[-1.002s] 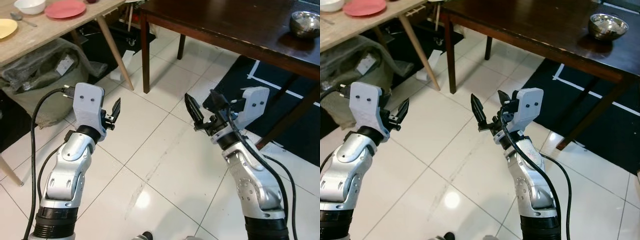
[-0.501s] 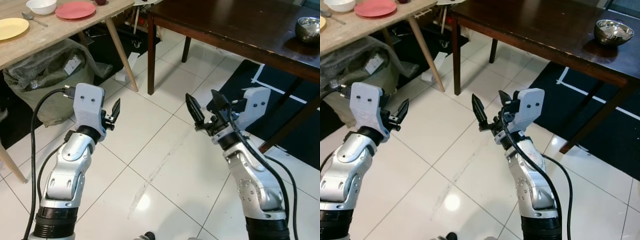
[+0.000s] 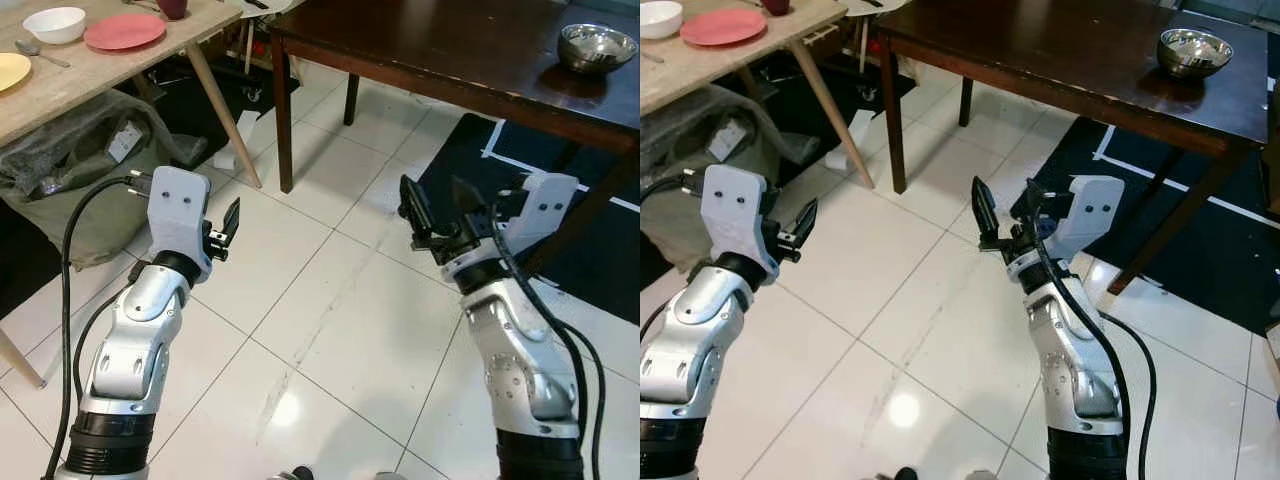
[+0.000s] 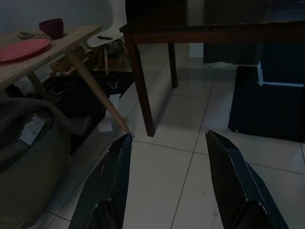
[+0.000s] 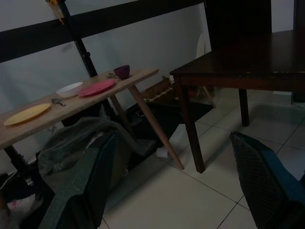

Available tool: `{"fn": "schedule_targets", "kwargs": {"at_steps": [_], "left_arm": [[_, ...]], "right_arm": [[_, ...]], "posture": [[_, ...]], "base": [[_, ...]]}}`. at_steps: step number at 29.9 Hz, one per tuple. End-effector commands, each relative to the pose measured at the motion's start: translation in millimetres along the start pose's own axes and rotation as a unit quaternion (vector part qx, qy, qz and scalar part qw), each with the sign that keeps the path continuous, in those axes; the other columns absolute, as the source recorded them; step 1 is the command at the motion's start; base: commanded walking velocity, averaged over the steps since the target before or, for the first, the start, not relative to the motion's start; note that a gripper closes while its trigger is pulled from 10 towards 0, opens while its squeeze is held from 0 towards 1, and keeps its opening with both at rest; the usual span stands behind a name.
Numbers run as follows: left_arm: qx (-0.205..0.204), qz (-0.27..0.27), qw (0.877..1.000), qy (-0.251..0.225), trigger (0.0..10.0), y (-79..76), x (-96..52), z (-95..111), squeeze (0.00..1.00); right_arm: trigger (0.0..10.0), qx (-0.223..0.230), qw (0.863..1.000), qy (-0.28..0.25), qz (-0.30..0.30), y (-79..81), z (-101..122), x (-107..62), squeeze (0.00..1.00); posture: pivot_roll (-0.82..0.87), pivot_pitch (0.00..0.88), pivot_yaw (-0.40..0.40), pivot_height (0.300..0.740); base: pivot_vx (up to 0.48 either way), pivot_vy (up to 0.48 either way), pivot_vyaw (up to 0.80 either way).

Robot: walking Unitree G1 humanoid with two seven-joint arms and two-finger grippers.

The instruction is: Setting the table

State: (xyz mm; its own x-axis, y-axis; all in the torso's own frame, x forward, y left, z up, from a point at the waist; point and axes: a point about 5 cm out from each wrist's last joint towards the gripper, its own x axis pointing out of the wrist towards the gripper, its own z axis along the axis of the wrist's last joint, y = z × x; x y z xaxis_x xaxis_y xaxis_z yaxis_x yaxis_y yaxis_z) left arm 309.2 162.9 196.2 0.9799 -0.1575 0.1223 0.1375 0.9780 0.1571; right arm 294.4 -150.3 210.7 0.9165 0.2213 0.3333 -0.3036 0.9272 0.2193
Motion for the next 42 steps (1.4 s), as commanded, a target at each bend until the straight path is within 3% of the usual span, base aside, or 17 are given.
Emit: {"fn": "schedule_targets", "kwargs": {"at_steps": [1, 30, 32, 42], "left_arm": [[0.002, -0.001, 1.000, 0.013, 10.0, -0.5, -1.1, -5.1, 0.00], [0.004, -0.003, 1.000, 0.008, 10.0, -0.8, -0.7, -4.1, 0.02], [0.006, -0.002, 1.000, 0.004, 10.0, -0.8, -0.6, -3.3, 0.05], [0.007, -0.003, 1.000, 0.001, 10.0, -1.2, -0.1, -2.3, 0.05]], "right_arm": [[10.0, 0.006, 1.000, 0.006, -0.002, 0.2, -1.4, -0.6, 0.00], [10.0, 0.004, 1.000, 0.008, -0.002, 0.7, -1.9, -0.4, 0.00], [10.0, 0.003, 1.000, 0.007, -0.002, 0.8, -1.9, -0.2, 0.00], [10.0, 0.004, 1.000, 0.007, -0.002, 1.2, -2.1, -0.1, 0.00]], "posture": [[-0.09, 0.023, 0.045, 0.740], [-0.09, 0.025, 0.048, 0.740], [-0.09, 0.025, 0.049, 0.740], [-0.09, 0.025, 0.050, 0.740]], "base": [[0.000, 0.000, 0.00], [0.000, 0.000, 0.00], [0.364, 0.000, 0.00], [0.474, 0.000, 0.00]]}}
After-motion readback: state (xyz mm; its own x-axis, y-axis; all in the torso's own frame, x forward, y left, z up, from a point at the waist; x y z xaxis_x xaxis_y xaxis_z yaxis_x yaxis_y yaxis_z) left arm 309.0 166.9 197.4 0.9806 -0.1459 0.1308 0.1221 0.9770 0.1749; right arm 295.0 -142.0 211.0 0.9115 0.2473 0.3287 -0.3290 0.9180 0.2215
